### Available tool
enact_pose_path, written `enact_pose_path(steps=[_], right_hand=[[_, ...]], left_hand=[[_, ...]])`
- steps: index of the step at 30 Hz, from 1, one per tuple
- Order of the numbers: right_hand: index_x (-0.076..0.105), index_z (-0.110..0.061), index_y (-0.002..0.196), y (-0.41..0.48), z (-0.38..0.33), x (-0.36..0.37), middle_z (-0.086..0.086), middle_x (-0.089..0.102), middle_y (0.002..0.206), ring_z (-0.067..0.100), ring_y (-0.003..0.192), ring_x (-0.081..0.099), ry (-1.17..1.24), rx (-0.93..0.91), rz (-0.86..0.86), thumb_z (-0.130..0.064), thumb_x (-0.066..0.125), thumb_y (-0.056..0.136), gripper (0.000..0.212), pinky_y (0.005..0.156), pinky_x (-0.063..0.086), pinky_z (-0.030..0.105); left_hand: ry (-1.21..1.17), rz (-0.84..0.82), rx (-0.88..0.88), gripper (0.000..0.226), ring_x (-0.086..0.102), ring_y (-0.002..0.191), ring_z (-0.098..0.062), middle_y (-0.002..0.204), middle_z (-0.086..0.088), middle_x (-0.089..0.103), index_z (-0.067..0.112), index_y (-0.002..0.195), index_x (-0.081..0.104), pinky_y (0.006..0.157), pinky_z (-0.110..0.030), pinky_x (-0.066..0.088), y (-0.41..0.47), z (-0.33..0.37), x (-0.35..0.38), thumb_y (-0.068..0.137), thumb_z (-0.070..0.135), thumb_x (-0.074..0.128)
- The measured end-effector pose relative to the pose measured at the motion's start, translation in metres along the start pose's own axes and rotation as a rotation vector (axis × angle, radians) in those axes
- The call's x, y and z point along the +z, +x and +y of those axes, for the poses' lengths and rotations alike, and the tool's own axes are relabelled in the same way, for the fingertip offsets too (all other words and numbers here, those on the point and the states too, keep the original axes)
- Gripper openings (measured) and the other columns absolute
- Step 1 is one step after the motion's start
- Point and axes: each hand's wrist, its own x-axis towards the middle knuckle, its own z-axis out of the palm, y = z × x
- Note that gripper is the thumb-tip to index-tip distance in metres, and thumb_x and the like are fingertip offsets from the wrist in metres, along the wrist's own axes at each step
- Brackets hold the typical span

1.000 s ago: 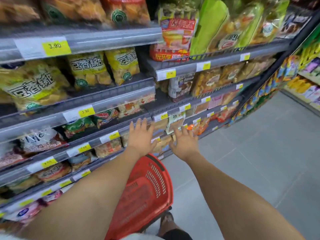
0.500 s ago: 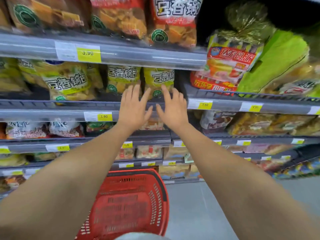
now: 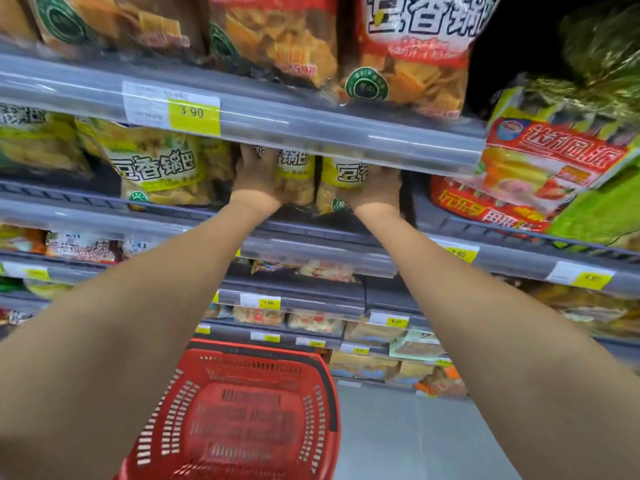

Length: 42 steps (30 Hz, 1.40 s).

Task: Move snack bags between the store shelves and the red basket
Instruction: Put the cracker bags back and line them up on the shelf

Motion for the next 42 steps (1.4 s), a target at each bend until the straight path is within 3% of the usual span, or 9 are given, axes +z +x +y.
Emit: enact_pose_path(steps=[6, 9, 15, 22, 27, 30, 36, 39, 42], right_hand=[[0.041, -0.011, 0.136, -0.014, -0.011, 0.006, 0.018, 0.030, 0.144, 0.033, 0.128, 0.033, -0.057, 0.226, 0.191, -0.066, 0.069, 0.070, 0.090, 0.095, 0.036, 0.044], [0.045, -0.011, 0.132, -0.011, -0.006, 0.010, 0.021, 0.028, 0.143, 0.037, 0.127, 0.032, -0.034, 0.160, 0.186, -0.067, 0.066, 0.074, 0.084, 0.096, 0.035, 0.046], [0.032, -0.011, 0.144, -0.007, 0.000, 0.007, 0.023, 0.027, 0.148, 0.041, 0.135, 0.026, -0.137, -0.056, 0.093, -0.058, 0.056, 0.088, 0.077, 0.104, 0.031, 0.051], [0.030, -0.010, 0.145, -0.010, -0.009, 0.004, 0.023, 0.023, 0.151, 0.043, 0.138, 0.020, -0.148, -0.016, 0.054, -0.059, 0.055, 0.087, 0.080, 0.106, 0.030, 0.052], [0.030, -0.017, 0.145, -0.034, -0.040, 0.008, 0.027, 0.014, 0.153, 0.041, 0.143, 0.011, -0.053, 0.147, 0.189, -0.040, 0.069, 0.083, 0.076, 0.113, 0.015, 0.059], [0.031, -0.023, 0.147, -0.066, -0.066, 0.026, 0.031, 0.014, 0.152, 0.043, 0.143, 0.011, -0.069, 0.005, 0.324, -0.023, 0.064, 0.082, 0.072, 0.112, 0.011, 0.059], [0.047, -0.016, 0.136, -0.115, -0.157, 0.076, 0.029, 0.048, 0.126, 0.045, 0.116, 0.043, 0.087, -0.334, 0.449, -0.033, 0.054, 0.091, 0.048, 0.096, 0.033, 0.053], [0.043, -0.022, 0.139, -0.129, -0.203, 0.091, 0.025, 0.051, 0.112, 0.040, 0.105, 0.046, 0.102, -0.342, 0.372, -0.050, 0.053, 0.090, 0.058, 0.090, 0.035, 0.049], [0.022, -0.035, 0.149, -0.131, -0.244, 0.101, 0.022, 0.048, 0.116, 0.036, 0.106, 0.045, 0.109, -0.273, 0.254, -0.066, 0.056, 0.081, 0.082, 0.092, 0.037, 0.047]], left_hand=[[0.032, 0.113, -0.159, 0.089, 0.033, 0.129, -0.044, 0.157, -0.020, 0.000, 0.024, 0.143, 0.029, 0.094, -0.050, 0.045, -0.013, 0.021, 0.009, 0.072, 0.044, 0.080], [0.077, 0.093, -0.120, 0.088, 0.033, 0.128, -0.043, 0.155, -0.021, 0.005, 0.020, 0.142, 0.029, 0.094, -0.047, 0.043, -0.007, 0.017, 0.011, 0.074, 0.047, 0.077], [0.227, 0.030, 0.003, 0.092, 0.035, 0.125, -0.041, 0.147, -0.022, 0.027, 0.012, 0.140, 0.029, 0.097, -0.043, 0.034, 0.011, -0.001, 0.013, 0.074, 0.062, 0.067], [0.125, -0.019, -0.012, 0.088, 0.035, 0.125, -0.044, 0.150, -0.022, 0.015, 0.018, 0.145, 0.024, 0.101, -0.044, 0.035, -0.001, 0.007, -0.002, 0.078, 0.053, 0.069], [0.116, 0.300, 0.201, 0.066, 0.042, 0.117, -0.049, 0.137, -0.032, 0.037, 0.013, 0.139, 0.041, 0.090, -0.054, 0.043, -0.038, -0.007, -0.016, 0.083, 0.039, 0.064], [0.222, 0.452, 0.411, 0.064, 0.046, 0.111, -0.044, 0.131, -0.032, 0.044, 0.014, 0.140, 0.039, 0.086, -0.048, 0.042, -0.062, -0.037, -0.018, 0.086, 0.042, 0.058], [0.140, 0.628, 0.696, 0.051, 0.032, 0.132, -0.044, 0.142, -0.035, 0.036, 0.010, 0.136, 0.042, 0.107, -0.053, 0.030, -0.084, -0.128, -0.054, 0.091, 0.028, 0.054], [0.141, 0.641, 0.580, 0.051, 0.030, 0.135, -0.045, 0.147, -0.033, 0.030, 0.011, 0.138, 0.038, 0.107, -0.051, 0.027, -0.086, -0.181, -0.079, 0.093, 0.033, 0.052], [0.183, 0.618, 0.415, 0.055, 0.029, 0.136, -0.046, 0.150, -0.031, 0.026, 0.011, 0.142, 0.035, 0.107, -0.053, 0.027, -0.081, -0.230, -0.100, 0.096, 0.038, 0.047]])
